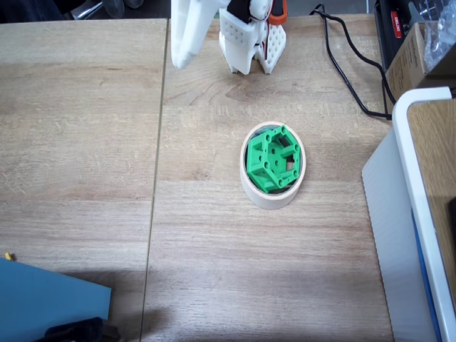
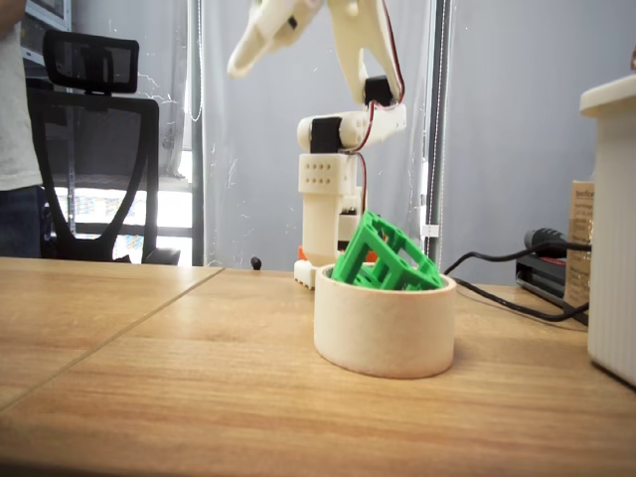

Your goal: Grasp a component and put it in the bin.

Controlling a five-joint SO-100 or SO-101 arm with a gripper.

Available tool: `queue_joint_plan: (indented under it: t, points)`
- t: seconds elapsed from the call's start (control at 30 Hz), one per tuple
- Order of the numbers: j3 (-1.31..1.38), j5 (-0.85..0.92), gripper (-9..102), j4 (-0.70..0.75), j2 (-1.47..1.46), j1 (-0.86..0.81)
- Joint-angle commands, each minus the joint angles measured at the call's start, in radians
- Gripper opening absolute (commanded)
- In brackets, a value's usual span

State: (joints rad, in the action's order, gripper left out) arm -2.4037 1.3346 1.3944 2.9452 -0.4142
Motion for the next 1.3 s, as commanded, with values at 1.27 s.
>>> queue_joint_plan:
  t: [1.27]
  points:
    - [-0.709, 0.222, 0, -0.014, 0.405, -0.025]
